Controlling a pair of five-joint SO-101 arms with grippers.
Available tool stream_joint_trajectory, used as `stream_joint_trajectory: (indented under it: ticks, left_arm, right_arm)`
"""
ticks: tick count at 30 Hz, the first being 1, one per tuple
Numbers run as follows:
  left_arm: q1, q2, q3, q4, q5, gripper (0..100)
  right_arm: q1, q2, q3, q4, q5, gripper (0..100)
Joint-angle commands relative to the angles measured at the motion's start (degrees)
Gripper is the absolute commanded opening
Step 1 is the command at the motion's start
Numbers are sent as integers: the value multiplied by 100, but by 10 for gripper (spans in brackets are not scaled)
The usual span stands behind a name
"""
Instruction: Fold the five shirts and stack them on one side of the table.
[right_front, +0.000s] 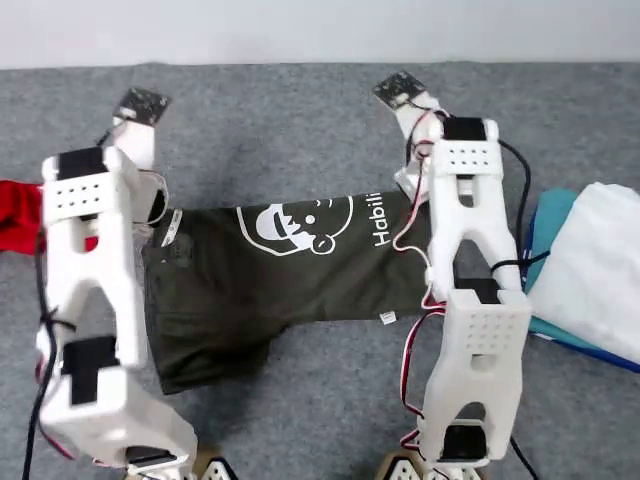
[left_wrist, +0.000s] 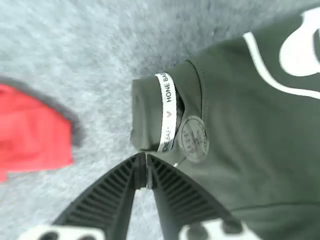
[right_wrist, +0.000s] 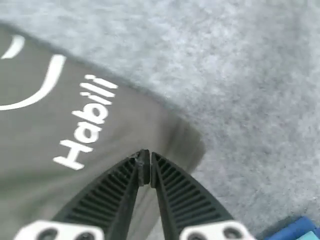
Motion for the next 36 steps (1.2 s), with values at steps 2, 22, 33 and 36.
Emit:
stream_joint_trajectory:
  ticks: [2,22,33,36]
  left_arm:
    - [-457,-1152,-198,536,35,6]
    - [-5169,-1662,1086,0,-1046,6]
    - [-5495,-1670,2193,-774,-1073,6]
    - [-5495,-1670,2343,-870,-1073,6]
  right_arm:
    - [-453,-92,-967,1191,-70,9]
    - [-3231,-1736,510,2325,-826,10]
    - [-5490,-1727,1099,2299,-976,181]
    - [-5877,-1552,1099,2211,-985,180]
